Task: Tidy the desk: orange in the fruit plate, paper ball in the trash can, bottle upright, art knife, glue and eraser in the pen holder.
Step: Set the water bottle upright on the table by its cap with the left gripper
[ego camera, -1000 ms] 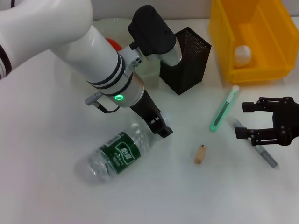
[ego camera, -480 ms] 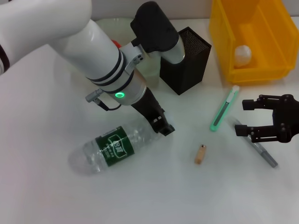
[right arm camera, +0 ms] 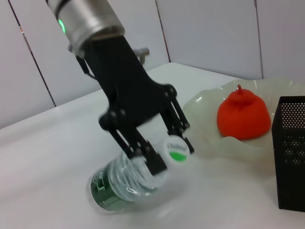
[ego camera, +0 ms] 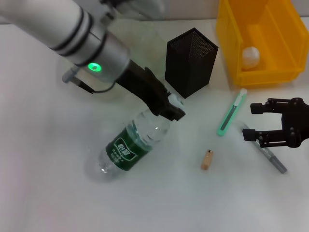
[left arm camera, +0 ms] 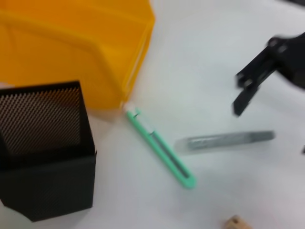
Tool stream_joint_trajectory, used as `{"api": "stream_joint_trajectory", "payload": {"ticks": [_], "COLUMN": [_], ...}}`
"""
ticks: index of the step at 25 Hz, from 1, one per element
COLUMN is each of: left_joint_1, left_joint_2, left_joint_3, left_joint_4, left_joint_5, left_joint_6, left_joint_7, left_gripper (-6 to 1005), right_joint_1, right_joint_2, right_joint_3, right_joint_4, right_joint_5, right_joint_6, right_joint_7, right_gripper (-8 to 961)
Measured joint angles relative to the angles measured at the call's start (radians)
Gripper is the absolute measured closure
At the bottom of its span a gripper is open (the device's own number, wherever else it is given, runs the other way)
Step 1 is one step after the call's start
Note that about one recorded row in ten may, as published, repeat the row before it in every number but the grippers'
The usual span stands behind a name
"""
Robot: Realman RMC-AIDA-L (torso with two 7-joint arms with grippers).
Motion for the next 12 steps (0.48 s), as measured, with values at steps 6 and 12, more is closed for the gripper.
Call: {"api": "stream_joint_trajectory", "payload": {"ticks": [6,12], "left_joint_1": [0.001,0.015], "left_joint_2": [0.002,0.006], "left_joint_3": [-0.157,-0.344], "left_joint_4": [0.003,0.007], "left_joint_5": [-0.017,-0.038], "left_joint_6": [0.112,0.262], "left_joint_7": [0.084,0.225], "left_gripper": [545,546], "right_joint_1": [0.0,0.001], "right_joint_2": [0.0,0.0], "right_joint_3": [0.0,-0.01], "right_joint_4": [0.0,0.0], "right_joint_5": [-0.001,0.0], "right_joint_6": [-0.005,-0.018], "right_joint_7": [-0.005,-0.014], "right_gripper": [127,127]}}
